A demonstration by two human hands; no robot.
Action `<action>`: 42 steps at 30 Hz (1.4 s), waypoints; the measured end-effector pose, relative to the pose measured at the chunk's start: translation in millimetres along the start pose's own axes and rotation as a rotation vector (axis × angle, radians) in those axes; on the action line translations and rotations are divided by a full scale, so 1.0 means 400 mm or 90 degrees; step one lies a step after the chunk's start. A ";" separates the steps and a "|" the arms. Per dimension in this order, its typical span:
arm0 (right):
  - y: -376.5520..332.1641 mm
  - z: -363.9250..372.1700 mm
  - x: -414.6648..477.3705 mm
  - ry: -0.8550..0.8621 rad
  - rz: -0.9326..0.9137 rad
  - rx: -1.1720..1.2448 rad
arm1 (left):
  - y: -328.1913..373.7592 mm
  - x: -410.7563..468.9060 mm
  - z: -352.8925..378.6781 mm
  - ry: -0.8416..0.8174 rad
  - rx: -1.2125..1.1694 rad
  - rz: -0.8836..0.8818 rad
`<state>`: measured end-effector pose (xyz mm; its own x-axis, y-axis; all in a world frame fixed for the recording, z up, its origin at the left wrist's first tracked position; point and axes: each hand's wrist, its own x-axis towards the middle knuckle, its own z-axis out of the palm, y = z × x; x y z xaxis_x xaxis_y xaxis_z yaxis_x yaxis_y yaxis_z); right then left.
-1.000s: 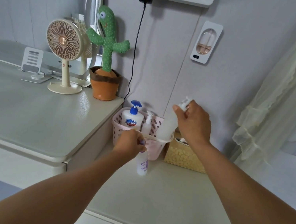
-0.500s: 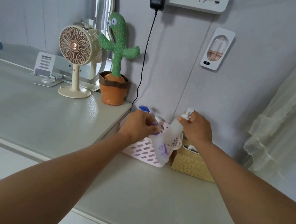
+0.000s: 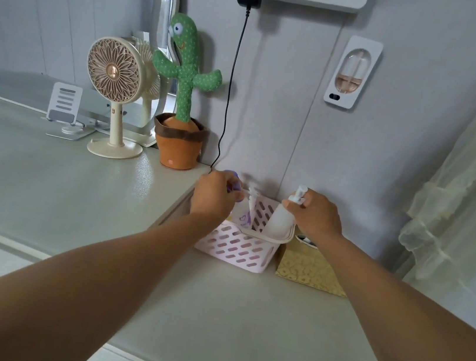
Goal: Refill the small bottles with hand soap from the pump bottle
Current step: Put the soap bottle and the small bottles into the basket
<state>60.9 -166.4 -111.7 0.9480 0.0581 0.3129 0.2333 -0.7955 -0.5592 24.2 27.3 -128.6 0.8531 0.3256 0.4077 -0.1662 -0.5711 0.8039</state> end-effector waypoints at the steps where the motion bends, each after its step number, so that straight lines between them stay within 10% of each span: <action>1: 0.005 0.004 0.004 -0.015 0.006 -0.009 | -0.005 0.000 0.004 -0.001 0.014 -0.008; 42: 0.023 0.152 0.108 -0.061 0.061 -0.113 | -0.059 0.095 0.212 -0.170 0.196 0.000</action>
<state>117.0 -134.7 -149.9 0.9822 0.0278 0.1859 0.1078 -0.8936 -0.4358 102.4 -10.7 -168.6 0.9583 0.1415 0.2483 -0.0449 -0.7834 0.6199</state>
